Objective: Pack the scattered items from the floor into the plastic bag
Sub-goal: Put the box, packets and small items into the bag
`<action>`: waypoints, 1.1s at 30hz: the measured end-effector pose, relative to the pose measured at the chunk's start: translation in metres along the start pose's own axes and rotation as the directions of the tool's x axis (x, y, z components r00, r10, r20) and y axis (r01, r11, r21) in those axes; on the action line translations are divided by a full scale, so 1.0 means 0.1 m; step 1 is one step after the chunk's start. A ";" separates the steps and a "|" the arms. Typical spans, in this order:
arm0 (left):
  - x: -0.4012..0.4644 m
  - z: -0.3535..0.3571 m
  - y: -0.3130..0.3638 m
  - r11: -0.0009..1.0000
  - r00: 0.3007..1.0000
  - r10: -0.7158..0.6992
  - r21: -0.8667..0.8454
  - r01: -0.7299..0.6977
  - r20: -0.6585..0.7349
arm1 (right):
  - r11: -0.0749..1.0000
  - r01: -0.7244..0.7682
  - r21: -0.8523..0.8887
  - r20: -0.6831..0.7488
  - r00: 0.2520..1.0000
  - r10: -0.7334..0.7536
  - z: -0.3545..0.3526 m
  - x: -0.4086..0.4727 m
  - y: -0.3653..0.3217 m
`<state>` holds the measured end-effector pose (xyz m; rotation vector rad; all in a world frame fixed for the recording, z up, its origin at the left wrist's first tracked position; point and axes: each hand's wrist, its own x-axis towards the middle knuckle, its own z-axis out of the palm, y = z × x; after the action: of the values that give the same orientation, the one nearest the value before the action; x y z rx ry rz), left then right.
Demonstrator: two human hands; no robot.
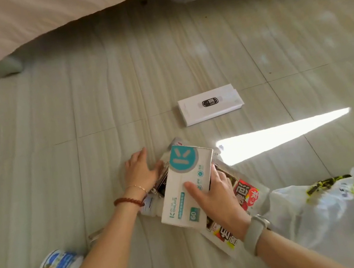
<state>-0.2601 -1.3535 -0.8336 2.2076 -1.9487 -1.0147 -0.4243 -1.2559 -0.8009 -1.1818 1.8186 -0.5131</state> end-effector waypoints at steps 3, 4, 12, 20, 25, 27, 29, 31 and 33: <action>-0.03 0.08 0.15 0.997 0.997 0.075 -0.030 -0.074 0.021 | 0.991 -0.011 0.136 0.040 0.999 0.006 0.06 -0.09 0.08; -0.07 0.08 0.19 0.993 0.996 0.090 -0.084 -0.088 0.014 | 0.984 -0.016 0.179 0.041 0.999 0.009 0.07 -0.12 0.12; -0.53 -0.10 0.25 0.905 0.999 0.030 -0.423 -0.046 -0.046 | 0.873 -0.021 0.488 -0.046 0.998 0.049 -0.03 -0.38 0.15; -1.02 -0.44 0.62 0.814 0.970 0.053 -0.552 -0.180 -0.239 | 0.866 -0.058 0.496 0.140 0.990 -0.014 -0.53 -0.40 -0.15; -1.32 -0.62 1.05 0.760 0.892 0.043 -0.565 -0.322 -0.451 | 0.848 0.097 0.521 0.043 0.989 -0.139 -0.97 -0.41 -0.30; -1.41 -0.68 1.29 0.743 0.836 0.022 -0.551 -0.380 -0.548 | 0.848 0.175 0.501 -0.037 0.983 -0.182 -1.24 -0.46 -0.40; -1.49 -0.73 1.54 0.724 0.775 0.049 -0.512 -0.462 -0.630 | 0.833 0.287 0.474 -0.106 0.957 -0.269 -1.61 -0.56 -0.50; -1.60 -0.74 1.79 0.703 0.726 0.084 -0.475 -0.529 -0.683 | 0.804 0.389 0.451 -0.162 0.921 -0.355 -2.03 -0.69 -0.53; -1.72 -0.69 2.00 0.680 0.697 0.095 -0.465 -0.566 -0.710 | 0.800 0.438 0.410 -0.211 0.899 -0.384 -2.42 -0.82 -0.46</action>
<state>-0.4038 -1.2692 -0.6174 1.4012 -1.3170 -0.6074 -0.5913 -1.2335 -0.6036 -1.2323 1.4127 -1.2116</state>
